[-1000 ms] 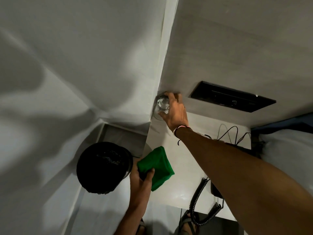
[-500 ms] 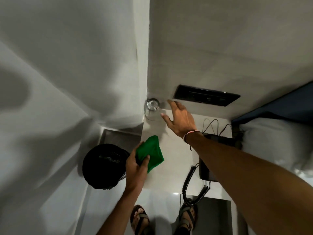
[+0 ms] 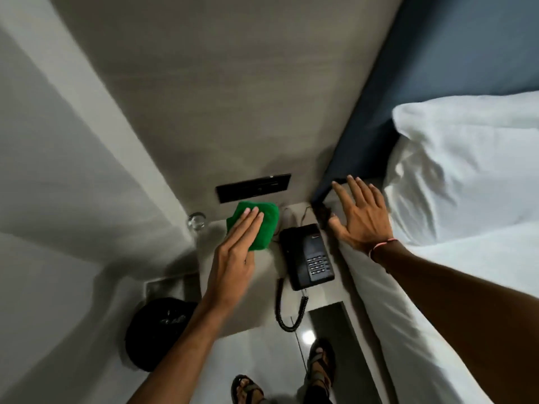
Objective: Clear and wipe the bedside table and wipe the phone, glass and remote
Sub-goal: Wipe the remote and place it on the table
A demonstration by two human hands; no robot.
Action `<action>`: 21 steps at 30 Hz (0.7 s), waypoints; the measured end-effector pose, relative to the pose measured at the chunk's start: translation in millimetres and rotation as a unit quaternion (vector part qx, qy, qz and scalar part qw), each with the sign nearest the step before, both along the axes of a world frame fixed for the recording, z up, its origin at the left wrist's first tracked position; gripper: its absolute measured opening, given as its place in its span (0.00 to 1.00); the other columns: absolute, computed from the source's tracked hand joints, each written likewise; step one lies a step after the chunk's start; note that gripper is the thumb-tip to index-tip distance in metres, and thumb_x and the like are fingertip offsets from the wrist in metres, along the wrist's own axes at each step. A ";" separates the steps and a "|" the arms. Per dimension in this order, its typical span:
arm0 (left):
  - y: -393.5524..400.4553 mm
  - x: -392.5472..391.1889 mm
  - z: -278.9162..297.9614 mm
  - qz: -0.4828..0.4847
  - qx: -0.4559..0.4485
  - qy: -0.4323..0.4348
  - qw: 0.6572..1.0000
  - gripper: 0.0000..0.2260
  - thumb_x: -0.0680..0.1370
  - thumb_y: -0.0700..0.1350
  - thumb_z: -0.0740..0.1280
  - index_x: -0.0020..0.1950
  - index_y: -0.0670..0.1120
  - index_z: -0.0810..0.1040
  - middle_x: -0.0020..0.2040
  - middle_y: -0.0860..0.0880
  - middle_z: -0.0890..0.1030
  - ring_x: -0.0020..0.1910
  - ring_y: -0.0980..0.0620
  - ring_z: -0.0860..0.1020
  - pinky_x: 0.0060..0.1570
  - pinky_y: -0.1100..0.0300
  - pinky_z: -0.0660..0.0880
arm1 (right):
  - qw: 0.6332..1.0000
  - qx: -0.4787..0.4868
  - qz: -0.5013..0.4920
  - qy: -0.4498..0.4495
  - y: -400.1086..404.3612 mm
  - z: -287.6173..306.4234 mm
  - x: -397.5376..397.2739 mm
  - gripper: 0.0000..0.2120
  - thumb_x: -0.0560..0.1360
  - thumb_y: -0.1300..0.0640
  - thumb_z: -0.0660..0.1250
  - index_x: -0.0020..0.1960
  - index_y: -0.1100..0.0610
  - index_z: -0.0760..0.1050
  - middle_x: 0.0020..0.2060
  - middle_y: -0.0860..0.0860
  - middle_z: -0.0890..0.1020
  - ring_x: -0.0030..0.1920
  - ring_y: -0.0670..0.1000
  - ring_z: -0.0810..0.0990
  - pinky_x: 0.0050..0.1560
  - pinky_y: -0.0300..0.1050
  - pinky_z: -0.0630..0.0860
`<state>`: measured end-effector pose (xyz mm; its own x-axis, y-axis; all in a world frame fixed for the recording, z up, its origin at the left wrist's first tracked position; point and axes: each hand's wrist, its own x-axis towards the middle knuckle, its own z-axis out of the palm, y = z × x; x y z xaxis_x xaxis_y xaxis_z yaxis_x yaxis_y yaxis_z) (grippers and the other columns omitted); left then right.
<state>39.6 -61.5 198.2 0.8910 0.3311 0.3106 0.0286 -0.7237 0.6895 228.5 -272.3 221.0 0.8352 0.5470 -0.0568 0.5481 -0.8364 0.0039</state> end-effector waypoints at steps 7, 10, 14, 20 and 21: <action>-98.0 63.6 58.7 -0.158 0.130 -0.076 0.976 0.30 0.71 0.22 0.57 0.73 0.37 0.71 0.74 0.42 0.72 0.75 0.46 0.69 0.73 0.46 0.68 | 0.989 -0.013 -0.149 -0.011 -149.0 20.7 -8.5 0.38 0.73 0.36 0.48 0.78 0.53 0.61 0.76 0.62 0.64 0.76 0.63 0.63 0.75 0.61 0.56; -152.7 88.6 67.9 -0.210 0.142 -0.088 0.963 0.37 0.65 0.18 0.59 0.73 0.37 0.71 0.74 0.42 0.72 0.75 0.45 0.69 0.72 0.45 0.70 | 0.971 -0.005 -0.240 -0.010 -213.4 22.6 -11.0 0.37 0.75 0.35 0.48 0.79 0.53 0.59 0.77 0.62 0.63 0.77 0.62 0.61 0.75 0.61 0.54; -235.6 119.0 64.2 -0.276 0.153 -0.093 0.944 0.39 0.64 0.17 0.60 0.74 0.37 0.70 0.75 0.42 0.71 0.76 0.45 0.68 0.72 0.44 0.69 | 0.916 0.008 -0.401 0.008 -307.0 5.7 -23.0 0.38 0.78 0.33 0.50 0.81 0.53 0.52 0.79 0.61 0.57 0.79 0.61 0.55 0.76 0.61 0.50; -340.2 143.5 45.4 -0.346 0.156 -0.078 0.922 0.36 0.65 0.17 0.65 0.72 0.36 0.72 0.72 0.41 0.73 0.73 0.43 0.71 0.70 0.44 0.71 | 0.806 0.005 -0.588 0.066 -423.9 -19.3 -62.8 0.37 0.81 0.39 0.51 0.81 0.58 0.44 0.79 0.64 0.51 0.79 0.63 0.49 0.76 0.63 0.48; -352.9 147.8 43.8 -0.353 0.157 -0.082 0.919 0.35 0.66 0.17 0.65 0.71 0.36 0.73 0.72 0.41 0.74 0.72 0.43 0.72 0.69 0.43 0.73 | 0.779 0.003 -0.621 0.084 -439.7 -23.8 -70.1 0.37 0.82 0.41 0.52 0.81 0.59 0.43 0.79 0.65 0.50 0.79 0.63 0.49 0.77 0.63 0.48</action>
